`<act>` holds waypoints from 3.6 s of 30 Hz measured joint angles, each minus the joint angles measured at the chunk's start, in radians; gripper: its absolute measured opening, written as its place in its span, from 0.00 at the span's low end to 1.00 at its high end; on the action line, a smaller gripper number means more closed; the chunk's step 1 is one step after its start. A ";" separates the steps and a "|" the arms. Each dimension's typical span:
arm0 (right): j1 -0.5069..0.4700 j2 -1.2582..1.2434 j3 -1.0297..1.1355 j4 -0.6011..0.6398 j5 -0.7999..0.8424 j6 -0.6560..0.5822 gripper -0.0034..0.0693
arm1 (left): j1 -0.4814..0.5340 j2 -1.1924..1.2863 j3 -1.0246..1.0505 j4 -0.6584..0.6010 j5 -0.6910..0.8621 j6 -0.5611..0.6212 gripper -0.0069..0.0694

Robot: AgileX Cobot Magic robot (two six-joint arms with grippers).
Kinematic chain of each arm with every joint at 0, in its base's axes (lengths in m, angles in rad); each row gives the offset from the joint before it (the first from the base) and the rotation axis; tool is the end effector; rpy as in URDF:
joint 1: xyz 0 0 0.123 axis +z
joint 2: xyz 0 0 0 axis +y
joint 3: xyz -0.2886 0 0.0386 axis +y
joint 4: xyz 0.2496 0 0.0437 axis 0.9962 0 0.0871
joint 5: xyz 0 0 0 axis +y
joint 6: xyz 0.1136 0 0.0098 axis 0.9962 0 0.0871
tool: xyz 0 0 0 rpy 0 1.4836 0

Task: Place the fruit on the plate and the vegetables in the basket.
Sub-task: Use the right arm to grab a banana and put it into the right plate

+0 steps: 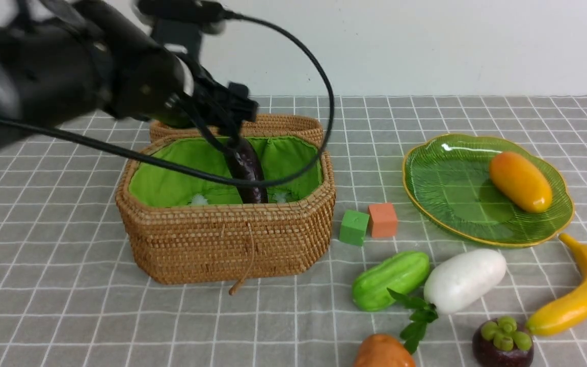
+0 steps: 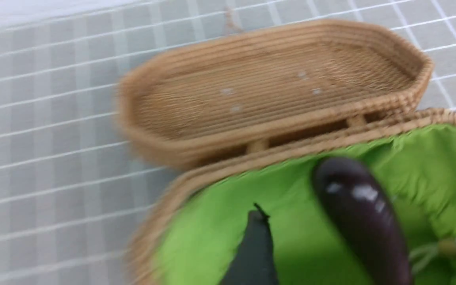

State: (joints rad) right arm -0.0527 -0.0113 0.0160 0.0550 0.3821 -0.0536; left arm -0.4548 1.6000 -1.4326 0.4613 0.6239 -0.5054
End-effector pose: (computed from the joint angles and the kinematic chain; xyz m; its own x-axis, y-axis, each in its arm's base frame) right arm 0.0697 -0.0013 0.1672 -0.2943 0.0130 -0.9556 0.0324 0.9995 0.0036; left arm 0.3614 -0.1437 0.3449 -0.5706 0.1483 -0.8077 0.1704 0.9835 0.0601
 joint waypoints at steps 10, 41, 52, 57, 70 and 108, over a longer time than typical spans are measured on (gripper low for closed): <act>0.000 0.000 0.000 0.000 0.000 0.000 0.38 | 0.000 -0.563 -0.001 -0.020 0.569 0.086 0.38; 0.000 0.000 0.000 0.000 0.000 0.000 0.38 | 0.000 -1.597 0.875 -0.434 0.241 -0.088 0.07; 0.000 0.000 0.000 0.000 0.000 0.000 0.38 | 0.000 -1.597 0.875 -0.429 0.232 -0.088 0.07; 0.000 0.000 0.000 0.000 0.000 0.000 0.38 | 0.015 -1.596 0.924 -0.341 0.093 -0.054 0.07; 0.000 0.000 0.000 0.000 0.000 0.000 0.38 | 0.377 -1.607 1.293 -0.431 -0.387 0.237 0.08; 0.000 0.000 0.000 0.000 0.000 0.000 0.38 | 0.357 -1.609 1.463 -0.420 -0.234 0.241 0.13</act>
State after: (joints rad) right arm -0.0527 -0.0113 0.0160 0.0550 0.3821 -0.0536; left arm -0.0978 -0.0089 0.0302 0.0414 0.3894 -0.2649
